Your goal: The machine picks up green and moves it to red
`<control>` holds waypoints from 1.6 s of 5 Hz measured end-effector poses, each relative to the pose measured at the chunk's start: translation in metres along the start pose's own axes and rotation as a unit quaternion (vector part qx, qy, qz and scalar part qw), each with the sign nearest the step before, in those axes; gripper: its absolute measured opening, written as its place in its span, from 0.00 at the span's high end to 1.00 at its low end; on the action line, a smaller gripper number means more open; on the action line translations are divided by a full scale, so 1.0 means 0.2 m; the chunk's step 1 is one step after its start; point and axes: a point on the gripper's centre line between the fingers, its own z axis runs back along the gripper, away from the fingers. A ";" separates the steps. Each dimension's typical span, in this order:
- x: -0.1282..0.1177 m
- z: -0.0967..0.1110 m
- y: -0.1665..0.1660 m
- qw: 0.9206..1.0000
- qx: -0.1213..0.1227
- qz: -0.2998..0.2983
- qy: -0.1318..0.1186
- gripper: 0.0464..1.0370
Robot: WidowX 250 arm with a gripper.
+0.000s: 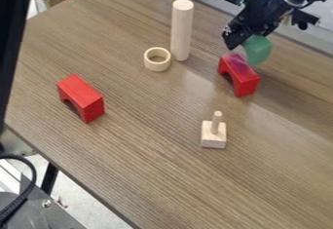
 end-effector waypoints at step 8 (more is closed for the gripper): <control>-0.05 -0.08 0.04 1.000 0.002 -0.014 0.005 0.43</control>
